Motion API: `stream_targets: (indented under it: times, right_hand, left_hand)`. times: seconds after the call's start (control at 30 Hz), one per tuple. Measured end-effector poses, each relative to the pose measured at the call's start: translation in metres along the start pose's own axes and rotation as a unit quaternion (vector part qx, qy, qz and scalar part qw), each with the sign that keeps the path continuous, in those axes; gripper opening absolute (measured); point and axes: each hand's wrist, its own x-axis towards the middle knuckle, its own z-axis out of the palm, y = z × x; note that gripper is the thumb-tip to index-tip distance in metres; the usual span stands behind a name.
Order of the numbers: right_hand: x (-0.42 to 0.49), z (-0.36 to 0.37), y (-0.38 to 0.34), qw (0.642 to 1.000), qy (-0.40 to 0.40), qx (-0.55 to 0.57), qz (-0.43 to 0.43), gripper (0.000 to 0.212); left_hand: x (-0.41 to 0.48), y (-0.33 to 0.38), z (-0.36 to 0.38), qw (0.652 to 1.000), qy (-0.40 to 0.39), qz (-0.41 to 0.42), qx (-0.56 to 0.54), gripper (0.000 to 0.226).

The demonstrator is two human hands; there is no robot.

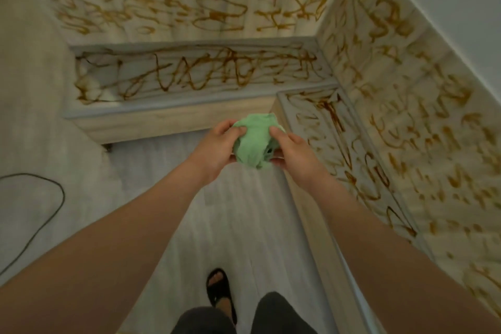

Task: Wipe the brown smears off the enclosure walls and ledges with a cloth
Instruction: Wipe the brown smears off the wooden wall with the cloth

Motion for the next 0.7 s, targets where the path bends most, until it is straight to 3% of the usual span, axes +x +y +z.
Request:
stream_targets:
  times: [0.17,0.3,0.47,0.57,0.63,0.7]
  right_hand:
    - [0.068,0.065,-0.087,0.997,-0.061,0.006,-0.047,0.047]
    - [0.149,0.113,-0.140,0.994,-0.068,0.056,-0.063,0.045]
    - [0.268,0.193,-0.197,0.981,-0.129,0.145,-0.030,0.043]
    - [0.326,0.239,-0.233,0.951,-0.223,0.215,0.023,0.051]
    - [0.352,0.263,-0.259,0.936,-0.262,0.231,0.045,0.045]
    - [0.376,0.285,-0.283,0.933,-0.291,0.208,0.042,0.038]
  left_hand:
    - [0.048,0.088,-0.073,0.974,0.110,0.087,0.179,0.024]
    - [0.098,0.148,-0.135,0.957,0.172,0.124,0.197,0.026]
    - [0.172,0.215,-0.216,0.967,0.200,0.036,0.152,0.039]
    - [0.213,0.262,-0.263,0.986,0.156,-0.038,0.054,0.042]
    - [0.233,0.292,-0.290,0.979,0.127,-0.054,0.153,0.065]
    - [0.245,0.318,-0.308,0.954,0.147,-0.048,0.256,0.090]
